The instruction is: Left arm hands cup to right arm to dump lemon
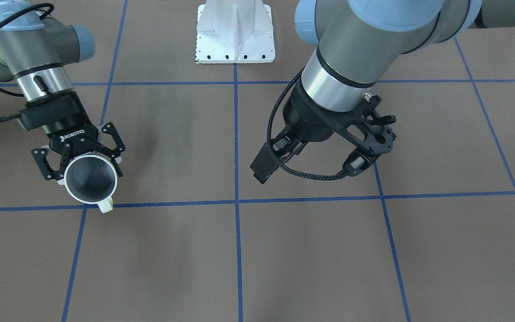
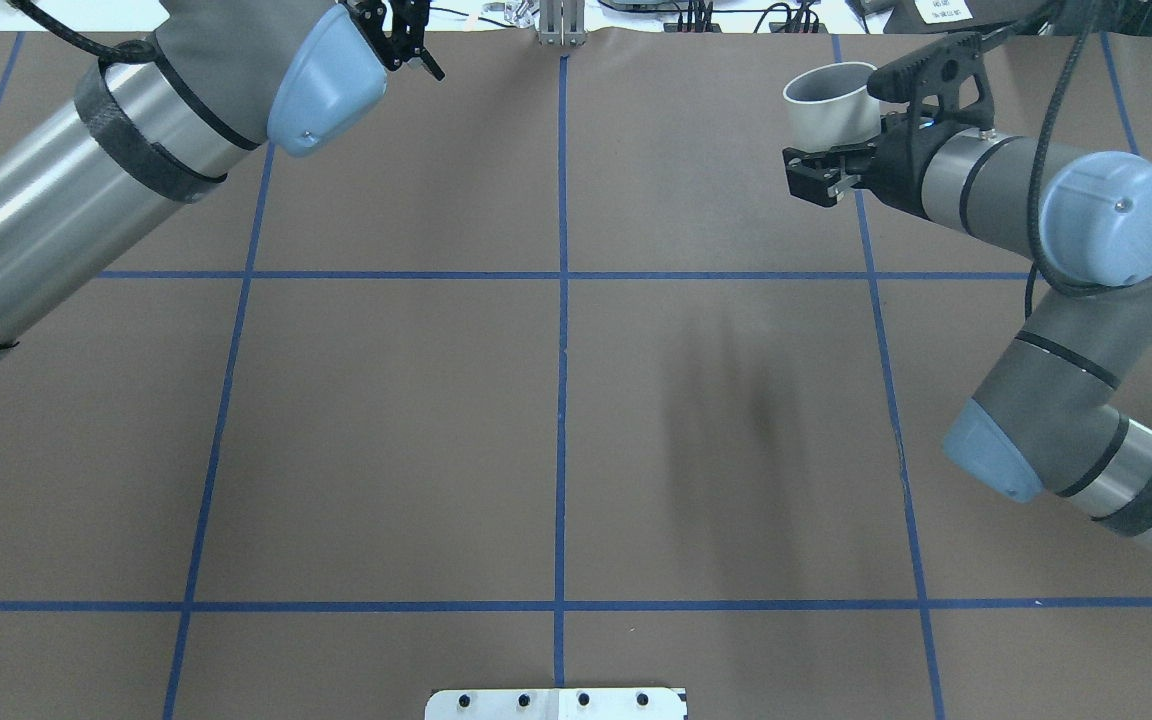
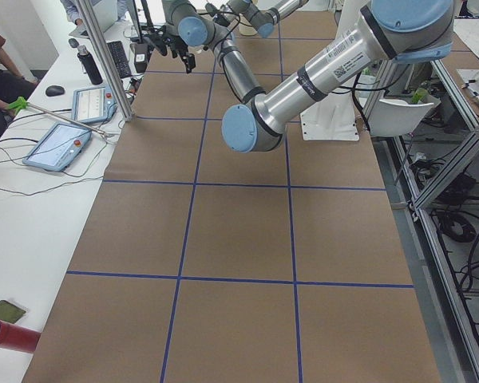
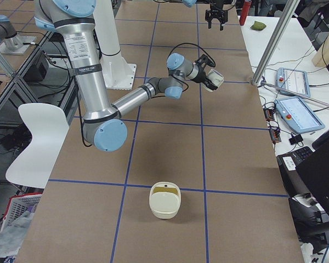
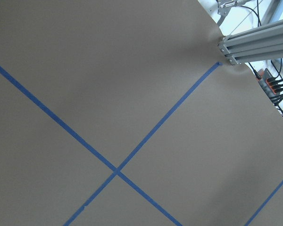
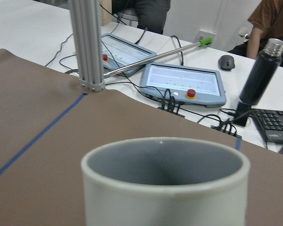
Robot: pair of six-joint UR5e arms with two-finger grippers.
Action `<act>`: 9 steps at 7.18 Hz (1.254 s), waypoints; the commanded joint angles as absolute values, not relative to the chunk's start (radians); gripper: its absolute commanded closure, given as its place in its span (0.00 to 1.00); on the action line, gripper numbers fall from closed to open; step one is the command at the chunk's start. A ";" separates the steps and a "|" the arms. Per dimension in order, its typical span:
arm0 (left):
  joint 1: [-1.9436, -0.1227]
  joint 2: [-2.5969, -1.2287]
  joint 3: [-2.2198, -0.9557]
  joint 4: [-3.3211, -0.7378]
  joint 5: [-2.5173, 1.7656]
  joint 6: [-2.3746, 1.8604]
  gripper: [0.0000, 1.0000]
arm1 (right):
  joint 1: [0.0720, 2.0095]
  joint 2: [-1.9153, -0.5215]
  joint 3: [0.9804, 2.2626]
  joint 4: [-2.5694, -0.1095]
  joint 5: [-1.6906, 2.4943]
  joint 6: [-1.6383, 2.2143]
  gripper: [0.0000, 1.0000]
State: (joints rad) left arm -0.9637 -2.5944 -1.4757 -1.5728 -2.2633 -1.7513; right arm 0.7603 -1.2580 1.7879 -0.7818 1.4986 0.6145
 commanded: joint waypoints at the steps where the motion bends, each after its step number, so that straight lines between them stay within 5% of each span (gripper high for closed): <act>1: -0.925 -2.603 -1.479 -1.586 -2.273 -1.714 0.00 | 0.671 -1.227 1.787 -0.811 1.266 0.467 1.00; 9: -0.919 -2.592 -1.514 -1.583 -2.465 -1.603 0.00 | 0.445 -1.115 1.787 -0.813 1.000 0.425 0.97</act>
State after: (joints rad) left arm -0.9205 -2.5941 -1.5049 -1.5838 -2.4580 -1.6030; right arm 0.4707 -1.1313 1.7896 -0.8104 1.0046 0.4255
